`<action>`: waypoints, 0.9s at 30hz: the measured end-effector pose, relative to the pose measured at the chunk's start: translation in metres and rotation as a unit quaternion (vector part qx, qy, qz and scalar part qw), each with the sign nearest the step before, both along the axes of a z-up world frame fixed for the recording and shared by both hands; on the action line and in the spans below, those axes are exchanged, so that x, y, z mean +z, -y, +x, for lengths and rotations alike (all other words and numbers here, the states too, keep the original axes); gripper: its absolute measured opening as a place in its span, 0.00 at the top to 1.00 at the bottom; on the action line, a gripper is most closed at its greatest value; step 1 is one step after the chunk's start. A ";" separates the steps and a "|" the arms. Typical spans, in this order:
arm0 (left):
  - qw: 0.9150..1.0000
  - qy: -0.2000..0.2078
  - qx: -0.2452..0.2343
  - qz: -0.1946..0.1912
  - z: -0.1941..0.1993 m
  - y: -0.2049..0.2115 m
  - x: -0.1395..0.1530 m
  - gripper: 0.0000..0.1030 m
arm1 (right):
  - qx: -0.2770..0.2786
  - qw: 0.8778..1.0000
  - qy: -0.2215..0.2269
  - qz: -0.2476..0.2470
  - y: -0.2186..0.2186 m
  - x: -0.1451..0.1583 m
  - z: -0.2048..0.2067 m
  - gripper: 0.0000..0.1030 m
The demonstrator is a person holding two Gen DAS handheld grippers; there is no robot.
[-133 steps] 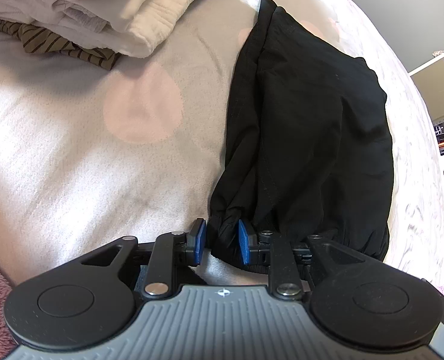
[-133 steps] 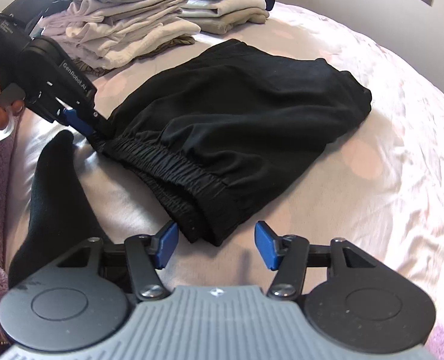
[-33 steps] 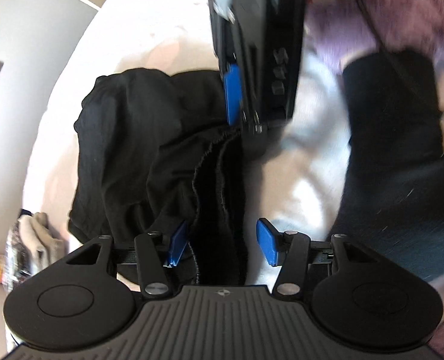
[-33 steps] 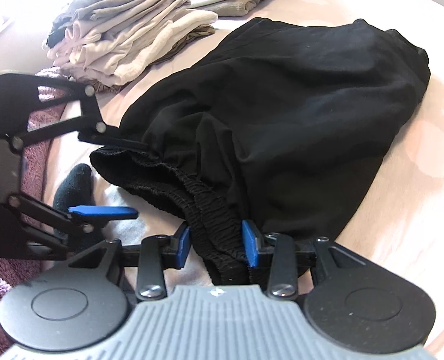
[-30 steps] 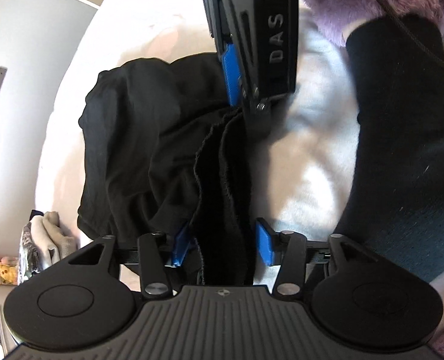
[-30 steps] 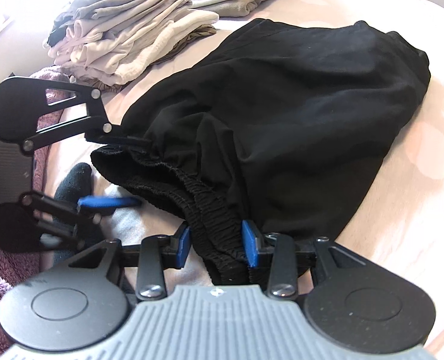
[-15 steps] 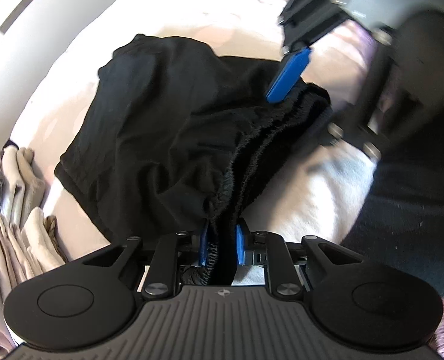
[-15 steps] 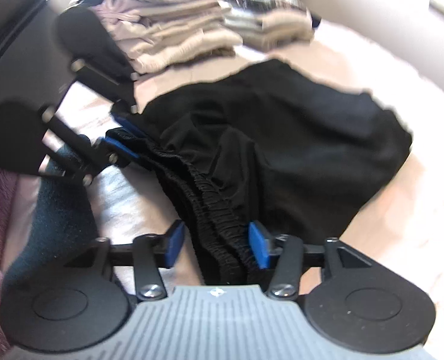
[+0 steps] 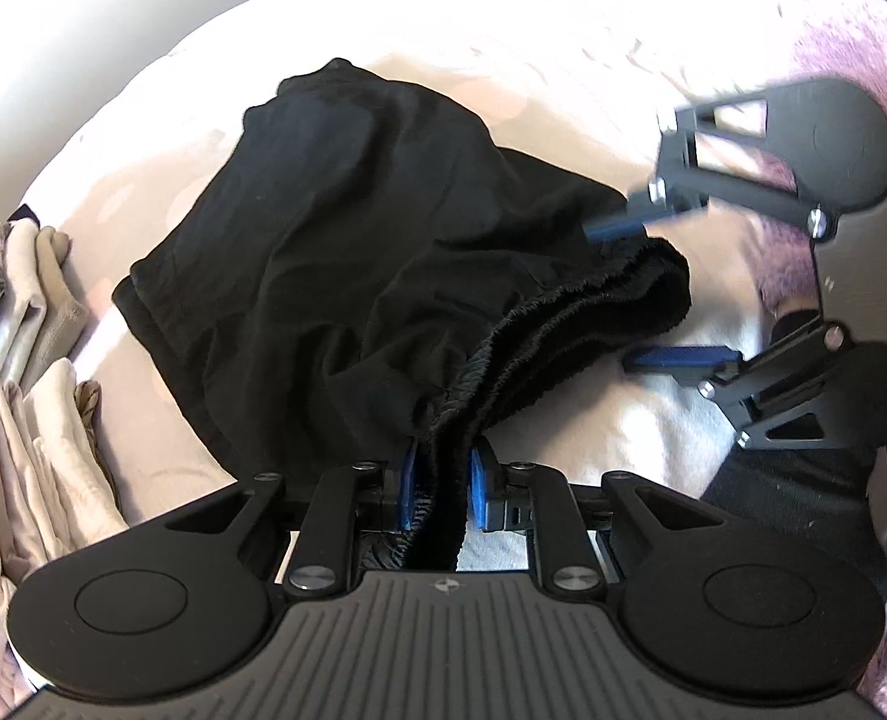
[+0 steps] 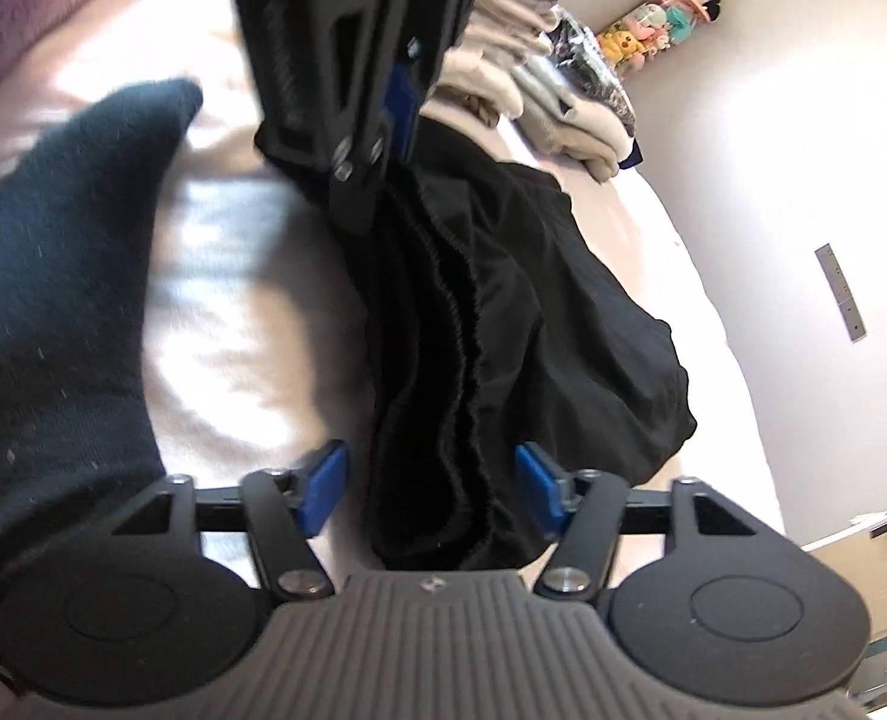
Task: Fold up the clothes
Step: 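Close the right tool on the elastic waistband beside the left tool, then lift the folded shorts by the waistband with both tools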
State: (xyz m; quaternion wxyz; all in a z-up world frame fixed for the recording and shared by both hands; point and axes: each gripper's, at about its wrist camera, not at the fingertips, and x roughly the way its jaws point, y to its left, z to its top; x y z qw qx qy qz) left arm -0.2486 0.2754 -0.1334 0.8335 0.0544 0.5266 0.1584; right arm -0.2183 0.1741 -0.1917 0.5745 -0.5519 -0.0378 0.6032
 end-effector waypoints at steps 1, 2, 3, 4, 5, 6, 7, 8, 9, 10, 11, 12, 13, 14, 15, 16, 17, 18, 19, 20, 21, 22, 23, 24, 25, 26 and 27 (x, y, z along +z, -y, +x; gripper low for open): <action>1.000 0.006 0.006 0.002 -0.001 0.002 0.000 0.85 | -0.002 1.000 0.005 -0.004 -0.001 -0.001 0.000 0.63; 1.000 0.011 0.012 0.010 -0.002 0.004 0.000 0.85 | -0.004 1.000 0.001 -0.002 -0.001 0.000 0.001 0.63; 1.000 0.016 0.016 0.019 -0.003 0.008 -0.001 0.84 | -0.007 1.000 -0.005 0.000 -0.001 0.002 0.002 0.68; 0.999 0.021 0.021 0.027 -0.004 0.013 -0.002 0.83 | -0.010 1.000 -0.012 0.003 -0.001 0.004 0.004 0.70; 0.999 0.027 0.025 0.032 -0.005 0.017 -0.004 0.83 | -0.019 0.999 -0.027 0.005 -0.003 0.007 0.007 0.73; 0.998 0.033 0.030 0.037 -0.006 0.021 -0.005 0.82 | -0.029 0.998 -0.046 0.008 -0.004 0.011 0.011 0.75; 0.998 0.038 0.032 0.042 -0.007 0.025 -0.007 0.81 | -0.039 0.997 -0.065 0.010 -0.006 0.014 0.016 0.75; 0.997 0.044 0.033 0.048 -0.007 0.028 -0.008 0.77 | -0.049 0.995 -0.084 0.012 -0.008 0.018 0.020 0.75; 0.997 0.047 0.029 0.054 -0.008 0.032 -0.010 0.70 | -0.060 0.993 -0.103 0.014 -0.009 0.021 0.024 0.76; 0.997 0.050 0.025 0.060 -0.008 0.035 -0.011 0.60 | -0.070 0.990 -0.122 0.016 -0.011 0.025 0.028 0.76; 0.996 0.048 0.015 0.073 -0.008 0.040 -0.013 0.55 | -0.076 0.988 -0.136 0.017 -0.012 0.027 0.031 0.76; 0.995 0.045 0.004 0.087 -0.007 0.045 -0.015 0.52 | -0.082 0.985 -0.149 0.017 -0.013 0.029 0.034 0.76; 0.994 0.036 -0.010 0.107 -0.005 0.049 -0.017 0.52 | -0.087 0.983 -0.162 0.017 -0.014 0.030 0.037 0.76; 0.992 0.025 -0.020 0.126 -0.003 0.053 -0.020 0.52 | -0.092 0.980 -0.175 0.017 -0.015 0.032 0.040 0.76; 0.989 0.014 -0.024 0.143 -0.001 0.055 -0.023 0.52 | -0.097 0.978 -0.185 0.018 -0.015 0.033 0.042 0.76; 0.987 0.003 -0.027 0.161 0.001 0.057 -0.027 0.52 | -0.102 0.975 -0.194 0.019 -0.016 0.034 0.045 0.76; 0.985 -0.001 -0.023 0.169 0.003 0.057 -0.029 0.52 | -0.107 0.973 -0.203 0.020 -0.017 0.035 0.047 0.76; 0.984 -0.005 -0.019 0.177 0.004 0.057 -0.031 0.52 | -0.112 0.971 -0.212 0.020 -0.018 0.036 0.050 0.76; 0.983 -0.008 -0.015 0.184 0.005 0.056 -0.033 0.52 | -0.114 0.969 -0.219 0.021 -0.018 0.037 0.052 0.76; 0.983 -0.007 -0.011 0.184 0.005 0.055 -0.034 0.52 | -0.116 0.967 -0.225 0.021 -0.017 0.037 0.053 0.76; 0.983 -0.006 -0.007 0.183 0.006 0.055 -0.034 0.52 | -0.117 0.967 -0.227 0.021 -0.018 0.037 0.054 0.76; 0.982 -0.006 -0.005 0.188 0.006 0.055 -0.035 0.52 | -0.117 0.967 -0.227 0.021 -0.018 0.037 0.053 0.76; 0.981 -0.003 -0.003 0.194 0.005 0.055 -0.036 0.53 | -0.117 0.967 -0.227 0.021 -0.017 0.037 0.053 0.76; 0.980 -0.001 -0.002 0.199 0.004 0.056 -0.036 0.56 | -0.116 0.967 -0.227 0.022 -0.017 0.037 0.053 0.76; 0.979 0.002 0.000 0.205 0.003 0.056 -0.036 0.59 | -0.116 0.966 -0.229 0.023 -0.017 0.038 0.054 0.76; 0.979 0.007 0.002 0.206 0.002 0.056 -0.035 0.62 | -0.115 0.966 -0.230 0.024 -0.017 0.038 0.054 0.76; 0.979 0.012 0.004 0.206 0.001 0.056 -0.033 0.70 | -0.115 0.966 -0.231 0.025 -0.017 0.038 0.054 0.76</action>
